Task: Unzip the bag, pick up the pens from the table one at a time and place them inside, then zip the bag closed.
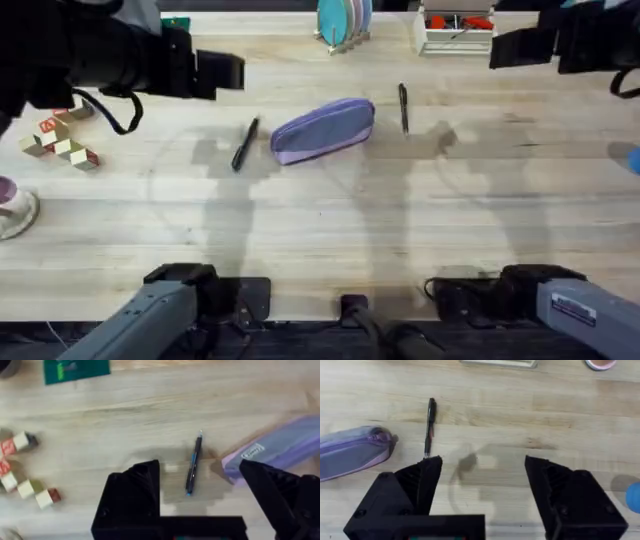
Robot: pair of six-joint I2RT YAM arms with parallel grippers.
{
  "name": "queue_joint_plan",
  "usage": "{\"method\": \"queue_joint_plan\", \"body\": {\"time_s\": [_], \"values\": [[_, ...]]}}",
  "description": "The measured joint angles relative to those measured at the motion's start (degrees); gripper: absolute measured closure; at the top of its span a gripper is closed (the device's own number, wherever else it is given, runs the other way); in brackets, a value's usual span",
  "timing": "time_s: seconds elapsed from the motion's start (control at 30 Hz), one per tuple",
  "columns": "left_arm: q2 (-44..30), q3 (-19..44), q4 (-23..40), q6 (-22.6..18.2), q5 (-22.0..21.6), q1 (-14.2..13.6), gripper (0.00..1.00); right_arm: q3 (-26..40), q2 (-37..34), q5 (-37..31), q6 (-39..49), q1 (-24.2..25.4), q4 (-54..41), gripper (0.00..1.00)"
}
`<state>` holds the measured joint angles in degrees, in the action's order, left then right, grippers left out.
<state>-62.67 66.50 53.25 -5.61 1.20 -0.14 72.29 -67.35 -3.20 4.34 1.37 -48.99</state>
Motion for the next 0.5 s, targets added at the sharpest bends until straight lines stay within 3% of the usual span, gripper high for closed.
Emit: {"method": "queue_joint_plan", "body": {"time_s": [0.1,0.2,0.3,0.5], "values": [[0.0,0.0,1.5,-8.2,4.4,0.0,0.007,0.0,0.0,0.0,0.0,0.0,0.0,0.005],[0.0,0.0,4.2,-19.5,11.5,0.0,0.007,0.0,0.0,0.0,0.0,0.0,0.0,0.005],[0.0,0.0,6.2,-28.3,17.0,-0.1,0.007,0.0,0.0,0.0,0.0,0.0,0.0,0.005],[-0.4,0.0,7.7,-36.6,21.8,-0.1,0.007,0.0,0.0,0.0,0.0,0.0,0.0,0.006]]}}
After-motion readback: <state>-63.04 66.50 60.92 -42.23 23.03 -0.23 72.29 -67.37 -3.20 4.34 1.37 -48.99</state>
